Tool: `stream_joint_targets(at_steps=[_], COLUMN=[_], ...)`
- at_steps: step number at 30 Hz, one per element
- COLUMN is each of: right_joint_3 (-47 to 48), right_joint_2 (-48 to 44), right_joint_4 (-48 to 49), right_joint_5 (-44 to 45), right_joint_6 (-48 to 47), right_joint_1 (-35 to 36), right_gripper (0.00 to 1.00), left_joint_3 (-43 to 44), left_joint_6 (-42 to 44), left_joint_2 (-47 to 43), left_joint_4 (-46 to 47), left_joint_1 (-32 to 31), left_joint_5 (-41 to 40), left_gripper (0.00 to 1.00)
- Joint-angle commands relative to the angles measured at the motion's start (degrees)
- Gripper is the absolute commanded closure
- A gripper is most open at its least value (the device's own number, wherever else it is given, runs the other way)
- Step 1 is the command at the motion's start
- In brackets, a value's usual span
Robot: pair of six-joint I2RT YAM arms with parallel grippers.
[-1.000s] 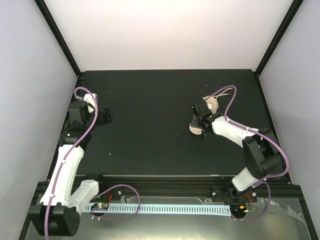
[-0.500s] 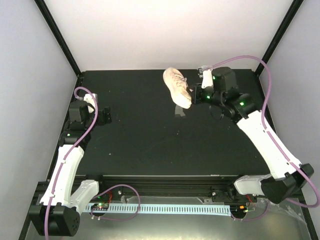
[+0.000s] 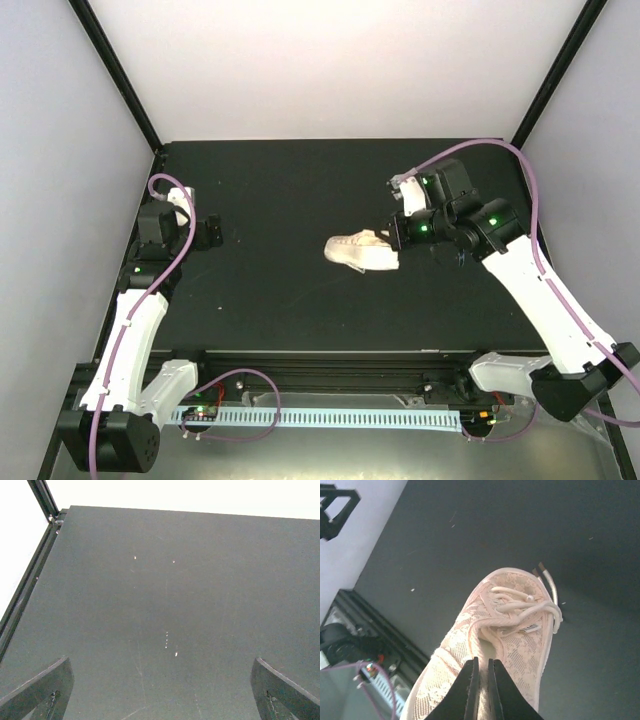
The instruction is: Tie the shoes
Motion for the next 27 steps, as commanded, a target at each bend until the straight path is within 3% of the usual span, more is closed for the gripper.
stream_joint_targets(at_steps=[1,7,14,21,27], right_joint_3=[1.3,1.3,-20.0,-41.2,-48.3], right_joint_2=[-0.4,0.3,-4.6,-7.6,-11.2], right_joint_4=[7.7,26.0,51.6,62.5,62.1], right_joint_5=[10.1,13.4,11.6,11.1,13.3], right_joint_6=[-2.1,-7.7,-6.5,-3.4,-0.8], right_joint_1=[-0.1,0.0,0.1,3.8,7.5], right_gripper=[0.98,0.98,0.98,0.98,0.98], left_joint_3=[0.2,0.2,0.1,0.2,0.2], left_joint_6=[0.0,-0.1,-0.1,-0.2,-0.1], left_joint_2=[0.0,0.2,0.0,0.4,0.6], left_joint_4=[-0.4,-0.5,-0.5,-0.5,-0.5], left_joint_1=[0.3,0.3,0.3,0.2,0.3], left_joint_5=[1.1,1.1,0.8,1.7,1.7], left_gripper=[0.01,0.01,0.01,0.01,0.01])
